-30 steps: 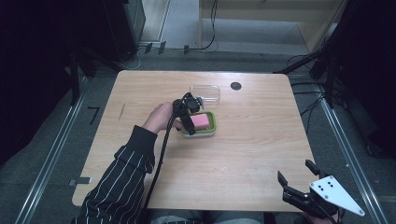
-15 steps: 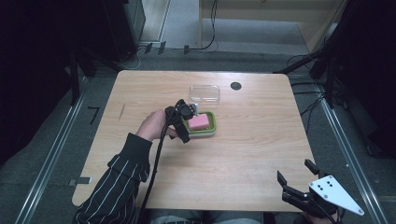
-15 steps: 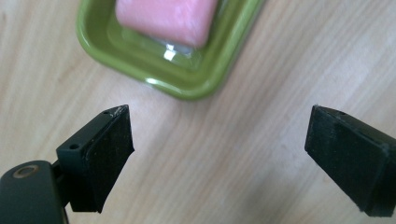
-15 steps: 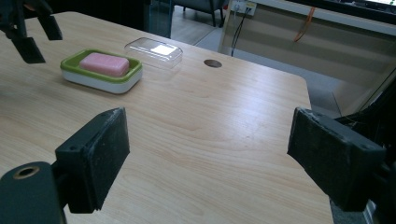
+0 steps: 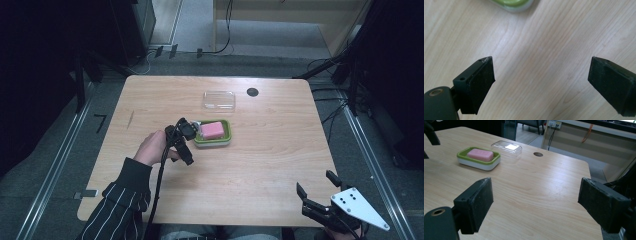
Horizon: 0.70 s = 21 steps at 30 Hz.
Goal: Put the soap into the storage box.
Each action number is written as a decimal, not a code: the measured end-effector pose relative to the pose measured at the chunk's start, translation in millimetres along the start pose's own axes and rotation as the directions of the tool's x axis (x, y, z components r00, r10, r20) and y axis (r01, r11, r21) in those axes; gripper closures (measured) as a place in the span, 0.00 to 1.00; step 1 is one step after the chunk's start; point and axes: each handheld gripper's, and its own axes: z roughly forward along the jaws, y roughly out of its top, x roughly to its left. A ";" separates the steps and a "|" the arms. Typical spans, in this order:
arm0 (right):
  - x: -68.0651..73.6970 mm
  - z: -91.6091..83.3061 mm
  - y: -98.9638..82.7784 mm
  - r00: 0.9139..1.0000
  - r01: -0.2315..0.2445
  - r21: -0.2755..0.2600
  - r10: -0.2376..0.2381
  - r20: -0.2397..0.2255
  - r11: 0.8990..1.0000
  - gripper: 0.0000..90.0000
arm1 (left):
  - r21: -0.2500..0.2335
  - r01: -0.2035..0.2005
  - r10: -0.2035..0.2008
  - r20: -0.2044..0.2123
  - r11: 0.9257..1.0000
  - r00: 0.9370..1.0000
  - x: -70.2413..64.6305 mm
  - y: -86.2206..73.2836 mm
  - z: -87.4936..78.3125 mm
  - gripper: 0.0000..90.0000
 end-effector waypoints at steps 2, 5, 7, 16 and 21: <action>0.1 0.0 0.0 1.000 0.001 0.000 -0.001 -0.001 1.000 0.14 | 0.007 0.004 -0.004 0.005 1.000 1.000 -3.2 -4.5 3.1 0.08; 0.0 -0.2 0.0 1.000 -0.001 -0.002 0.001 -0.002 1.000 0.14 | 0.011 0.013 -0.013 0.007 1.000 1.000 -8.4 -11.6 7.4 0.08; -0.1 -0.3 -0.1 1.000 -0.001 -0.003 0.001 -0.002 1.000 0.14 | 0.021 0.010 -0.010 0.009 1.000 1.000 -10.2 -15.8 9.1 0.08; -0.5 -0.6 -0.3 1.000 -0.002 -0.003 0.002 -0.004 1.000 0.14 | 0.037 0.034 -0.034 0.020 0.999 0.999 -18.4 -34.8 17.7 0.08; -0.9 -0.7 -0.4 1.000 -0.003 -0.005 0.003 -0.003 1.000 0.14 | 0.049 0.027 -0.029 0.032 0.998 0.999 -23.6 -42.6 22.7 0.08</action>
